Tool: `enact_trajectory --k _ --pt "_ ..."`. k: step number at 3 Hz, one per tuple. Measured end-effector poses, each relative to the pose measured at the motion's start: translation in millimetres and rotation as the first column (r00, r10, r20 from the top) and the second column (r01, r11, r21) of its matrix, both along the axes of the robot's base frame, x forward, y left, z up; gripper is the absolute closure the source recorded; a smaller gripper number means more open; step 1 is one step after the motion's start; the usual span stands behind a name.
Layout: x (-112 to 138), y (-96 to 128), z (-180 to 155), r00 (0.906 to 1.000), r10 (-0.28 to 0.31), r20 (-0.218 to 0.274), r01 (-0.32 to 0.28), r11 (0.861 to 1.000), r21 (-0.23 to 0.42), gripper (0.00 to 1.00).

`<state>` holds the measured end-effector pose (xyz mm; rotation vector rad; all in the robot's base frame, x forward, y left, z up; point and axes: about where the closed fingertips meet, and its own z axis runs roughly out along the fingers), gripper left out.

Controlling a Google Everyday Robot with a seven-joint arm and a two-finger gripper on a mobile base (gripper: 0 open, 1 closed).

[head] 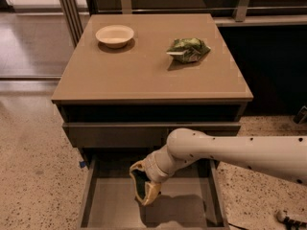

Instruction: Place sponge into middle drawer

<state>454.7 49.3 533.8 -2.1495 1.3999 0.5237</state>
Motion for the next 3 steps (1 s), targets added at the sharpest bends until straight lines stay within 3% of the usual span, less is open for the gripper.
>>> enact_trajectory --k 1,2,3 --pt "-3.7 0.4 -25.1 0.9995 -0.032 0.001 0.032 0.998 -0.05 1.0" --pt "-10.5 -3.1 -54.3 0.9969 -0.079 -0.003 0.079 0.996 -0.031 1.0" --pt "-10.5 -3.0 -54.3 0.9969 -0.079 -0.003 0.079 0.996 -0.031 1.0"
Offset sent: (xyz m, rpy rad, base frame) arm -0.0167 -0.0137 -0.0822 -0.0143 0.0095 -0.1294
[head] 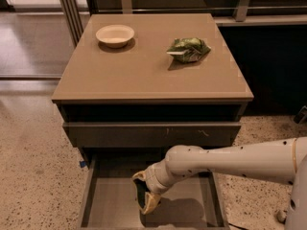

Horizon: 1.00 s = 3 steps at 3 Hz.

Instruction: Place sponge into middle drawer

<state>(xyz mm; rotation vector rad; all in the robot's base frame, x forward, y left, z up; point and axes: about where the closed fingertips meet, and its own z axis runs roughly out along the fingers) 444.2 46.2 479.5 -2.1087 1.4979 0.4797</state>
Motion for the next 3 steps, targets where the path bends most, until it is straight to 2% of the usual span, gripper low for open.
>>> enact_trajectory --k 1,2,3 --pt "-1.8 -1.2 -12.8 0.9996 0.002 -0.027 -0.002 1.0 0.012 1.0" --pt "-2.3 -5.5 -39.6 0.9983 -0.004 -0.059 0.006 0.999 0.035 1.0" --pt "-3.5 -7.4 -61.3 0.9978 -0.01 -0.065 0.012 1.0 0.019 1.0"
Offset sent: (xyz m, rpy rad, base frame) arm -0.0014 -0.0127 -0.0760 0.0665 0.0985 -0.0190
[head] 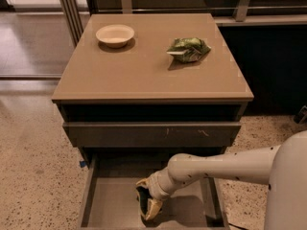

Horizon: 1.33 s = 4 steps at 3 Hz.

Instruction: Place sponge into middle drawer

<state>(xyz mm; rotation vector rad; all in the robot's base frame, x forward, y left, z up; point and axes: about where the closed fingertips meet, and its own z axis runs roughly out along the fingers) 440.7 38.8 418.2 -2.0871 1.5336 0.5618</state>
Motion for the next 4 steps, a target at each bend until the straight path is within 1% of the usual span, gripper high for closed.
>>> enact_trajectory --k 1,2,3,4 --pt "-1.5 -1.0 -21.3 0.9992 -0.037 0.017 0.038 0.999 -0.036 1.0" --pt "-2.7 -0.3 -36.0 0.9982 -0.059 0.015 0.059 0.997 -0.046 1.0" --pt "-1.8 0.4 -48.9 0.9974 -0.071 0.005 0.071 0.996 -0.051 1.0" --pt "-2.5 0.8 -62.3 0.9963 -0.083 -0.024 0.081 0.994 -0.069 1.0"
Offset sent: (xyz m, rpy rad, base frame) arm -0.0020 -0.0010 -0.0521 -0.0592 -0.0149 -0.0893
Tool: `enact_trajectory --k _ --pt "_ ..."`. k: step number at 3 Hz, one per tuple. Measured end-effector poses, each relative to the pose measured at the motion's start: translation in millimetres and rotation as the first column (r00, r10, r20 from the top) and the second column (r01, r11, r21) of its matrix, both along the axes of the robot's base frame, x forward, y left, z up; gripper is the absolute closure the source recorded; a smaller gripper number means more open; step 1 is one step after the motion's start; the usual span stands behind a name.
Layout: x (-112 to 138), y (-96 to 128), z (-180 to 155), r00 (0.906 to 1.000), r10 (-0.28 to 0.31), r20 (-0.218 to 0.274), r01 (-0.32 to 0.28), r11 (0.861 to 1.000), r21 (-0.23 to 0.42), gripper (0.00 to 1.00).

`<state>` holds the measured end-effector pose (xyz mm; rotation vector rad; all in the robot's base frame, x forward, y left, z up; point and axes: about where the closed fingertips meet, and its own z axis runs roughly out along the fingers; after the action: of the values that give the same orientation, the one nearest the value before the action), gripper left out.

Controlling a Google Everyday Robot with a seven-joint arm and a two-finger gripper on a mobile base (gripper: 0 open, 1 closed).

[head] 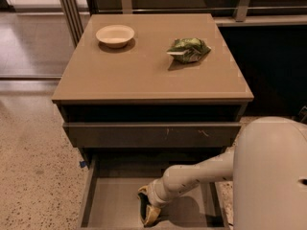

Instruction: Place sponge into middle drawer

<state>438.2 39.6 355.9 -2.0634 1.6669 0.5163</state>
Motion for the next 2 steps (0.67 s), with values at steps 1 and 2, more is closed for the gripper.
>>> enact_trajectory --k 1,2 --pt "-1.9 -0.8 -12.4 0.9991 -0.007 -0.042 0.006 1.0 -0.012 1.0" --pt "-2.3 -1.1 -10.8 0.9988 -0.009 -0.049 0.008 1.0 -0.012 0.98"
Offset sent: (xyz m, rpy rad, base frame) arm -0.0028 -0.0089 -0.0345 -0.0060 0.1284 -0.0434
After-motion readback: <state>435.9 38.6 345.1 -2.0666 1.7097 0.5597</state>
